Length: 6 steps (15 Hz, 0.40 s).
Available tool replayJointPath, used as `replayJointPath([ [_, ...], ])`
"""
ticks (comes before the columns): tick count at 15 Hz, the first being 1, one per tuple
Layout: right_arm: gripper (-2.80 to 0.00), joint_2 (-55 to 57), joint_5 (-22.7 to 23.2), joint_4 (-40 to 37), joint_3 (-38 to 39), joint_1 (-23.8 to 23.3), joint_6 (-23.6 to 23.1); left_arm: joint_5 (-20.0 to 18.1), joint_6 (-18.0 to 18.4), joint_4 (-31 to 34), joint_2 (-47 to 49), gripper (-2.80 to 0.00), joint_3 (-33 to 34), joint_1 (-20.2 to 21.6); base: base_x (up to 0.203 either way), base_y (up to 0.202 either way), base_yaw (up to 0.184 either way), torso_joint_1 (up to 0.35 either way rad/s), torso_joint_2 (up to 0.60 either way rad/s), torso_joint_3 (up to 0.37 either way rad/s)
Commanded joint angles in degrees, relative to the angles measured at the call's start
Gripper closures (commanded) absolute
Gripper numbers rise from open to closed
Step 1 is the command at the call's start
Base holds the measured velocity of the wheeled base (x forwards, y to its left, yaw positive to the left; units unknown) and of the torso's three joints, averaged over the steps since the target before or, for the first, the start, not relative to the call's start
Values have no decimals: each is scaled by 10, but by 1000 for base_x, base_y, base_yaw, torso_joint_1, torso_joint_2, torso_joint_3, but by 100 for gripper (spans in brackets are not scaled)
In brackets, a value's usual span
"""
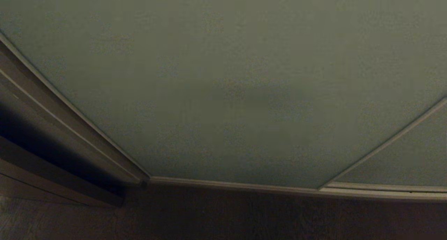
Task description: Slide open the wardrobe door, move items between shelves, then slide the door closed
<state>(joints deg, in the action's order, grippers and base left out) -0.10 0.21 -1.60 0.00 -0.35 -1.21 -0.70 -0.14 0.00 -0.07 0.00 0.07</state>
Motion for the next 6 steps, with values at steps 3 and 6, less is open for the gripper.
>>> replayJointPath([
  [3,0,2,1,-1,0,-1,0,0,0,0,1,0,0,0,0,0,0,0,0,0],
  [6,0,2,0,-1,0,-1,1,0,0,0,1,0,0,0,0,0,0,0,0,0],
])
